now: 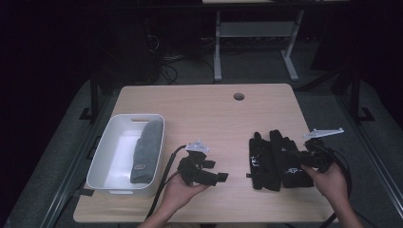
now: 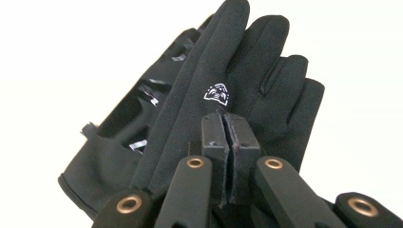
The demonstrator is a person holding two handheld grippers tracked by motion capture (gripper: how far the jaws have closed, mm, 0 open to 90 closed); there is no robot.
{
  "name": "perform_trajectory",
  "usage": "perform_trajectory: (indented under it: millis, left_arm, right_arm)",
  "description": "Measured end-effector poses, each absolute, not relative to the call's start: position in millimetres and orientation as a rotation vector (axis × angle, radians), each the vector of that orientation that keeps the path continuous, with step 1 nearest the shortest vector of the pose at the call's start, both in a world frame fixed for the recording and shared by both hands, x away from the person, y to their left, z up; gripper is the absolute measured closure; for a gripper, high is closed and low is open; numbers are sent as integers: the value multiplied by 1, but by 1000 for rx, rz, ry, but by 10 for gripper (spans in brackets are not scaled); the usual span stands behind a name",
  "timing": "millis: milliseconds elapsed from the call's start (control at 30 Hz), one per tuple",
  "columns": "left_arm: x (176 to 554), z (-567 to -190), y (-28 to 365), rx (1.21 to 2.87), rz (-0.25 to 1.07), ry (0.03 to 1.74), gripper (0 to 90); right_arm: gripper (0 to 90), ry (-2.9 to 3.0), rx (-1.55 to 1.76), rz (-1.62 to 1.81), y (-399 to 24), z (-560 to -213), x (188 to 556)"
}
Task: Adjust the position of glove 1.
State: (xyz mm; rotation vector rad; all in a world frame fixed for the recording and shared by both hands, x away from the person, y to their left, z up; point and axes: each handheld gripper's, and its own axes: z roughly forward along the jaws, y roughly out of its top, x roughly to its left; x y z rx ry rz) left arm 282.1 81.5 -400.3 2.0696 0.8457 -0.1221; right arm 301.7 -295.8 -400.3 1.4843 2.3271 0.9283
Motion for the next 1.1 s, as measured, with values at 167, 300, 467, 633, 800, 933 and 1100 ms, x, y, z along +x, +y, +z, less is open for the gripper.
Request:
perform_trajectory:
  millis: [167,300,467,633,800,933,1100]
  left_arm:
    - [282,-399,85,2070,-110,848,280]
    - [282,-398,88,2070,-107,849,280]
    - [282,-398,90,2069,-112,849,278]
    - [280,-398,94,2063,-110,850,278]
    - [281,-400,96,2066,-109,854,278]
    - [281,-402,95,2075,-112,855,278]
    - [281,-404,89,2075,-118,853,278]
  right_arm:
    - [876,2347,1461,960,-274,-399,311]
    - [876,2346,1478,968,-264,-402,317]
    - [875,2347,1512,973,-254,-408,323]
    - [866,2362,1534,950,-242,-421,327]
    - [698,2401,1562,942,-239,-429,329]
    - [669,2389,1525,918,-248,-424,324]
    - [798,2458,1487,900,-252,-431,318]
